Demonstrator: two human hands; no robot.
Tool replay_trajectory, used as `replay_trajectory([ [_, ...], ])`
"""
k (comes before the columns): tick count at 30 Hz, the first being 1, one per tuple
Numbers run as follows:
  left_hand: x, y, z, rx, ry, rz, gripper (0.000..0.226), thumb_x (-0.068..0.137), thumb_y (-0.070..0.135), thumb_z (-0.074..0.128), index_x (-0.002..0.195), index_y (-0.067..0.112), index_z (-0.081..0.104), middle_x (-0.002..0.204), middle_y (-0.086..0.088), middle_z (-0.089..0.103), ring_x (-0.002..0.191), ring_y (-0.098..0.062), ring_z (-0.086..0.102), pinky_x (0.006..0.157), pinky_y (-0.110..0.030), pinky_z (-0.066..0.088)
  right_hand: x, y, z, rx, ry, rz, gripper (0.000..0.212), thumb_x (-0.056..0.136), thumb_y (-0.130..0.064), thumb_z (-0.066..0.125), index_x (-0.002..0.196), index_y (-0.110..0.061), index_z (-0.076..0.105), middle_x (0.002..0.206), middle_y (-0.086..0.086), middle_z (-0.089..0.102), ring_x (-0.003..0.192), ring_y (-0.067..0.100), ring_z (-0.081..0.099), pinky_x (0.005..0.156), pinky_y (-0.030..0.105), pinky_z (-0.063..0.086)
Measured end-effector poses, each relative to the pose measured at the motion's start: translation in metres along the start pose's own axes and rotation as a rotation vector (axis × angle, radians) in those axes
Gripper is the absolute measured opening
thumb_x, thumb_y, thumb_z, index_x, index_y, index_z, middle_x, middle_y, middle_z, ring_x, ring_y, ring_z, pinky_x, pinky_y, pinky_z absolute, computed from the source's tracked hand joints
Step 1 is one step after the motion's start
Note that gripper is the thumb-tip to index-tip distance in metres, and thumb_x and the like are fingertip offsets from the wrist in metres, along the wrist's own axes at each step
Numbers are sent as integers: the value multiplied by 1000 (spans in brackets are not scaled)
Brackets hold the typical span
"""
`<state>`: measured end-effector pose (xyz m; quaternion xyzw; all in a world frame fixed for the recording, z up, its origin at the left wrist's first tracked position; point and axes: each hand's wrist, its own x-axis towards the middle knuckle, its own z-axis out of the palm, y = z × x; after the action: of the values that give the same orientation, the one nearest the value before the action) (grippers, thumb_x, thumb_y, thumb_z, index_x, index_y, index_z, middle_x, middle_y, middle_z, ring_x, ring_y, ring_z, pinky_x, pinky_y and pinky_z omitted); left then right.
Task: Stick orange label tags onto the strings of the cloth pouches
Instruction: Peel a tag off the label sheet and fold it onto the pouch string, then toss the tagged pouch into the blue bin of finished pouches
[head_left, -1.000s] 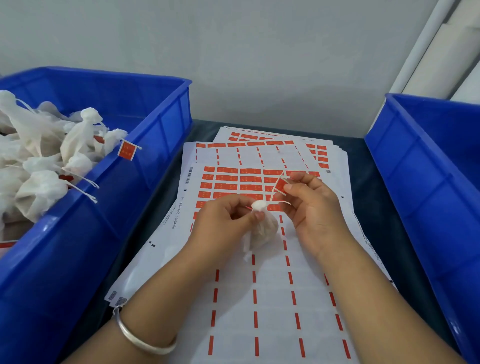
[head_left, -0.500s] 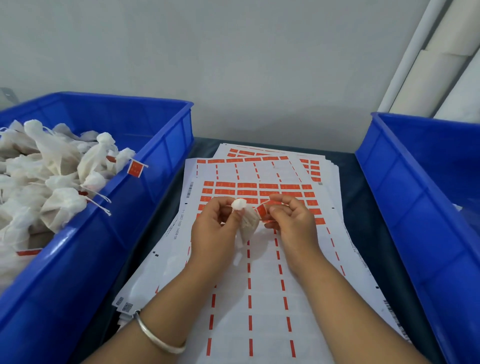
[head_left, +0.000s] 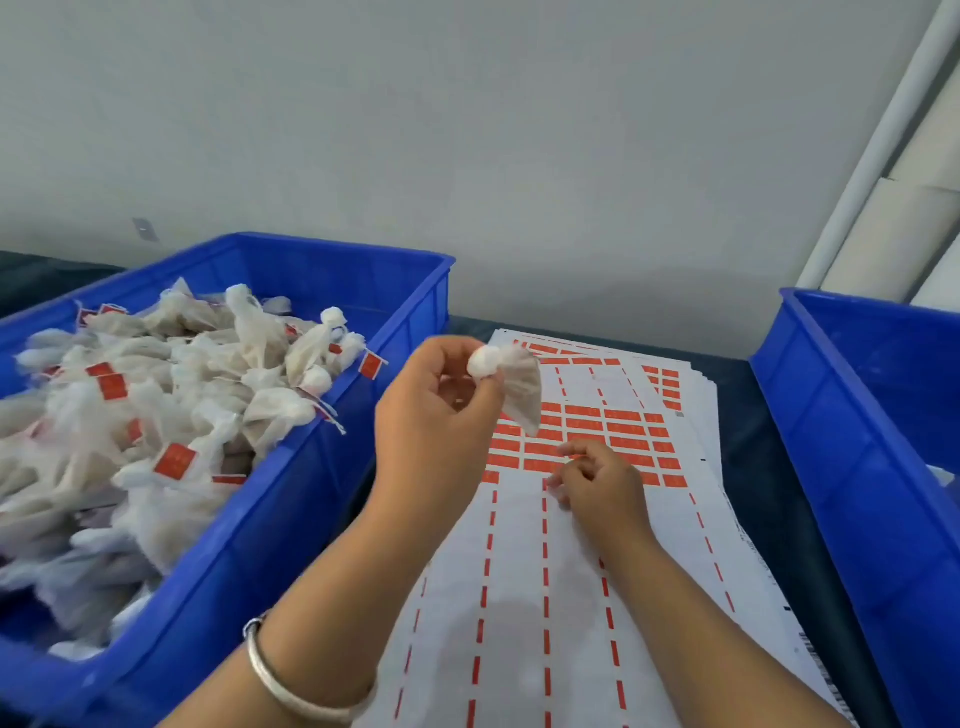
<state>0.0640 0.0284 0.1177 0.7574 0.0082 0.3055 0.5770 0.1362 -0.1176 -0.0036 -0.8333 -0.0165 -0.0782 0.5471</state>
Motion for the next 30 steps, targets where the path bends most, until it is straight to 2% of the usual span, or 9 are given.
replay_trajectory([
  [4,7,37,-45,97,138,174,20,80,23,68,77,36,53,73,22,64,68,10,61,56,-1,41,-3,-2,-1,-13,3,5,15,94,-20,55,89,-35,56,80,-15,66,63,7,66,50,11,46],
  [7,20,57,-80,159,263,228,20,79,23,69,77,36,54,72,21,64,64,9,61,53,-5,42,-3,-3,-1,-45,-1,-3,12,94,-20,55,93,-32,57,82,-13,66,67,9,65,53,14,46],
  [9,35,65,-104,221,326,249,20,79,24,68,76,37,53,73,22,64,66,7,62,60,-11,46,-4,-3,-1,-76,-3,-10,10,94,-19,55,93,-28,59,84,-10,66,70,9,64,54,15,45],
  [11,54,66,-124,299,343,243,15,79,22,65,78,33,55,73,21,62,64,12,60,60,-7,44,-5,-3,0,-100,-5,-17,11,94,-18,54,91,-27,60,84,-9,66,72,9,64,55,16,45],
  [13,74,60,-143,433,327,206,7,81,21,62,85,25,58,72,21,58,60,15,55,54,-3,39,-5,-3,0,-115,-5,-19,11,94,-18,54,91,-26,60,85,-8,66,73,9,63,56,16,45],
  [17,106,34,-179,628,303,73,10,82,17,58,91,17,63,74,11,58,71,-12,55,65,-24,38,-4,-2,1,-134,3,-25,10,94,-18,54,92,-25,61,87,-5,67,75,9,64,59,17,47],
  [20,115,6,-196,757,239,-77,15,83,14,55,95,12,64,82,-2,64,79,-23,58,70,-29,41,-3,-1,2,-148,9,-18,9,93,-16,56,92,-23,62,88,-2,68,76,11,64,60,19,48],
  [24,112,-30,-200,724,151,-297,11,85,14,55,91,12,64,81,-9,69,82,-28,65,76,-39,53,-2,0,2,-154,14,-26,10,93,-14,57,90,-21,63,85,-3,68,74,12,64,61,20,48],
  [30,110,-46,-197,797,119,-399,20,84,23,56,70,10,64,64,-4,68,62,-20,61,52,-26,43,-1,1,2,-179,27,-37,11,92,-13,57,89,-22,63,81,-6,66,73,12,63,62,21,49],
])
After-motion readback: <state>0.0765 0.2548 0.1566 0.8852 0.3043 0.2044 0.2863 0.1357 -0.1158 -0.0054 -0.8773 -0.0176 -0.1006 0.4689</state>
